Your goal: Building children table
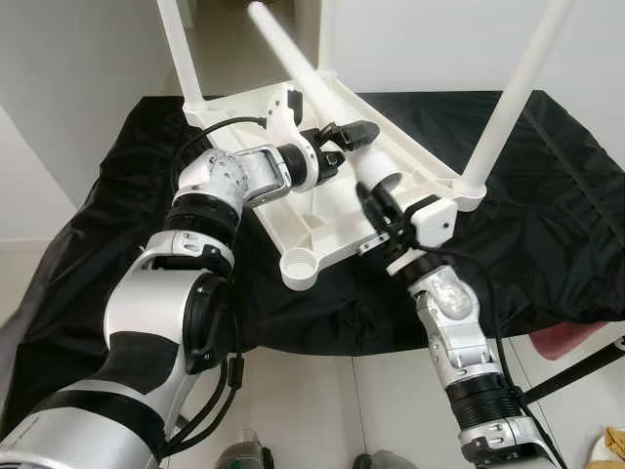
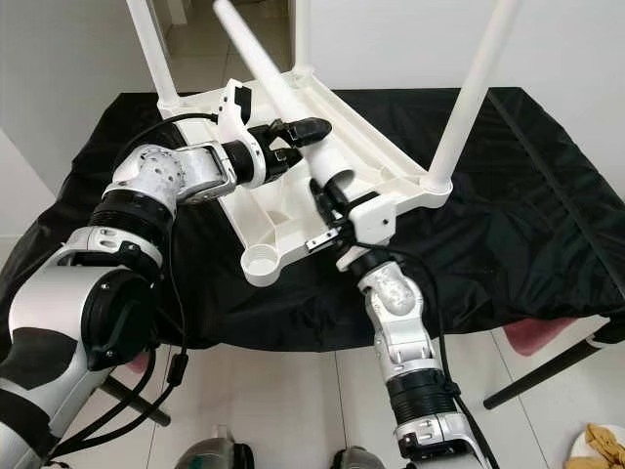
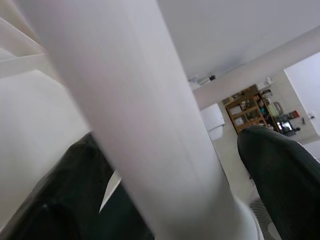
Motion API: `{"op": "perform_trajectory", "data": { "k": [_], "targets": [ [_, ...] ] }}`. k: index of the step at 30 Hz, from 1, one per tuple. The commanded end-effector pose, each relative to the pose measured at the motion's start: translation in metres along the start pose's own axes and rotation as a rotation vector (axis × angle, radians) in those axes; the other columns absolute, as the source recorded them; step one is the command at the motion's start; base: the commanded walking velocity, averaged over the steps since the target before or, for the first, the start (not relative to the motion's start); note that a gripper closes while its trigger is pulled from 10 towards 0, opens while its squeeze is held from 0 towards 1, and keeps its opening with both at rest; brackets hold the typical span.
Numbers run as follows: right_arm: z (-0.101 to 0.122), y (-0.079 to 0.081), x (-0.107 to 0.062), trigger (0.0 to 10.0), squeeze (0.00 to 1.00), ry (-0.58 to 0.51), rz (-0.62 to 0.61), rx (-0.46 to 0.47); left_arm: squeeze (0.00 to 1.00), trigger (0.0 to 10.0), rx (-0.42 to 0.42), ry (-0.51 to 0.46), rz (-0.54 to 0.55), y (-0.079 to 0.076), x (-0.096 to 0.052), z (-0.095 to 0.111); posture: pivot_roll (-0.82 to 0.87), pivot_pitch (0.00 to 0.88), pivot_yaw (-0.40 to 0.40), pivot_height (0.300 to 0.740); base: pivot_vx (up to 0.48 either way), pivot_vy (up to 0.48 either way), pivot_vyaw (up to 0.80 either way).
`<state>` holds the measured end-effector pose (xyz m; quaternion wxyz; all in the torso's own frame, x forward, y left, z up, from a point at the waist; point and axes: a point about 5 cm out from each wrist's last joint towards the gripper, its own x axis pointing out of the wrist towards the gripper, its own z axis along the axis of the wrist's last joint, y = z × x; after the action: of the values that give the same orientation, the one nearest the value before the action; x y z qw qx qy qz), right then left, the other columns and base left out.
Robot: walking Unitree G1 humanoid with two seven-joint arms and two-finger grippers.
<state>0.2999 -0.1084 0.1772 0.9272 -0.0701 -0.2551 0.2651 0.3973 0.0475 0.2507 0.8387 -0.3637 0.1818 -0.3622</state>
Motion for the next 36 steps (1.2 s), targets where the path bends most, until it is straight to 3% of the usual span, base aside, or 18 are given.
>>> {"op": "perform_trajectory", "data": {
  "k": [1,7,14,18,36],
  "targets": [
    [0.004,0.002,0.001,10.0,0.00,-0.021,0.018,-0.012,0.00,10.0,0.010,-0.015,-0.103,-0.004,-0.002,0.005,-0.04,0.006,0.079,0.740,0.000,0.000,0.00],
    [0.009,0.010,-0.002,10.0,0.00,-0.030,0.047,-0.017,0.00,10.0,0.031,-0.112,-0.007,0.006,-0.006,0.022,-0.05,0.013,0.075,0.740,0.000,0.000,0.00],
    [0.009,0.010,-0.004,10.0,0.00,-0.024,0.037,-0.017,0.00,10.0,0.040,-0.142,0.021,0.009,-0.008,0.028,-0.05,0.016,0.075,0.740,0.000,0.000,0.00],
    [0.011,0.014,-0.010,10.0,0.00,-0.017,0.038,-0.008,0.00,10.0,0.070,-0.212,0.078,0.014,-0.017,0.044,-0.06,0.025,0.079,0.740,0.000,0.000,0.00],
    [0.028,0.027,-0.022,10.0,0.00,-0.037,0.199,-0.049,0.00,10.0,0.137,-0.236,0.118,0.014,-0.021,0.055,-0.06,0.045,0.088,0.740,0.000,0.000,0.00]
  ]
}}
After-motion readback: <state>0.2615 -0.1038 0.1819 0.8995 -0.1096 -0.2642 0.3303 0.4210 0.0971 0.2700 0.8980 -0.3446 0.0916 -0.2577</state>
